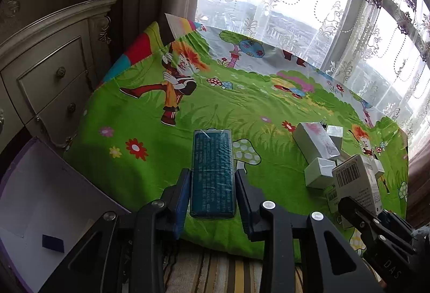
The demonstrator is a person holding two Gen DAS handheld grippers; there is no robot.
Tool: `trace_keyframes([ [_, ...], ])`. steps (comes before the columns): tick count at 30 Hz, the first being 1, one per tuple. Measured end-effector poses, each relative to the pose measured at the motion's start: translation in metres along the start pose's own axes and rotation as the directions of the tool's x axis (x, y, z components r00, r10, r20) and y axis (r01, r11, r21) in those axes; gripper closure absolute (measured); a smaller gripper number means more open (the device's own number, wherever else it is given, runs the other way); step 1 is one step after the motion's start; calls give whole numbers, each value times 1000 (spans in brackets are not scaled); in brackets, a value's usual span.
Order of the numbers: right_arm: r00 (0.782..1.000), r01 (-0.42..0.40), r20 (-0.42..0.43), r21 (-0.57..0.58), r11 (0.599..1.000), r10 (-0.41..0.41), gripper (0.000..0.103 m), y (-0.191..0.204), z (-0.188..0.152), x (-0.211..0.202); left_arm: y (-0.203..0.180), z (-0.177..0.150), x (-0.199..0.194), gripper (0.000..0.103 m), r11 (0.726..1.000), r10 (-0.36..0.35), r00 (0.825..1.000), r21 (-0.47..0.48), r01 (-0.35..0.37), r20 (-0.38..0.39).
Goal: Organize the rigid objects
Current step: 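Carry both boxes into the storage box and open both tools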
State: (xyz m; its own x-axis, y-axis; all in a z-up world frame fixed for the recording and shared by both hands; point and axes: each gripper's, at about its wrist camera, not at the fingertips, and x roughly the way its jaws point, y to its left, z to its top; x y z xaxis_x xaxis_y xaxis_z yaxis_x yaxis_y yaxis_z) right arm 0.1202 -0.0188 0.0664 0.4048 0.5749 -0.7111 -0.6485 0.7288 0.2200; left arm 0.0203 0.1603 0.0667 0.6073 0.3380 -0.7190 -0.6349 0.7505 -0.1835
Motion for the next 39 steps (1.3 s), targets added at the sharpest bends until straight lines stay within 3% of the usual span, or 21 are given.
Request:
trace_keyframes([
  [9, 993, -95, -86, -188, 978, 80, 58, 86, -17, 12, 106, -10, -23, 69, 980, 92, 995, -180, -85, 29],
  [19, 961, -246, -220, -401, 882, 168, 58, 183, -50, 23, 203, -32, -43, 69, 924, 198, 980, -339, -177, 28],
  [28, 917, -364, -343, -514, 777, 203, 56, 238, -84, 32, 243, -52, -50, 69, 881, 245, 969, -417, -223, -1],
  [31, 911, -375, -366, -540, 753, 192, 38, 246, -94, 34, 248, -54, -50, 66, 874, 246, 969, -432, -224, -5],
  [33, 913, -370, -365, -544, 753, 184, 31, 245, -95, 34, 247, -53, -50, 49, 875, 250, 968, -425, -230, -10],
  [35, 917, -360, -358, -544, 758, 178, 26, 242, -93, 33, 243, -52, -51, 38, 877, 258, 966, -418, -236, -5],
  [39, 937, -311, -310, -542, 781, 159, 23, 229, -81, 28, 229, -45, -49, 35, 895, 265, 964, -370, -248, -6],
])
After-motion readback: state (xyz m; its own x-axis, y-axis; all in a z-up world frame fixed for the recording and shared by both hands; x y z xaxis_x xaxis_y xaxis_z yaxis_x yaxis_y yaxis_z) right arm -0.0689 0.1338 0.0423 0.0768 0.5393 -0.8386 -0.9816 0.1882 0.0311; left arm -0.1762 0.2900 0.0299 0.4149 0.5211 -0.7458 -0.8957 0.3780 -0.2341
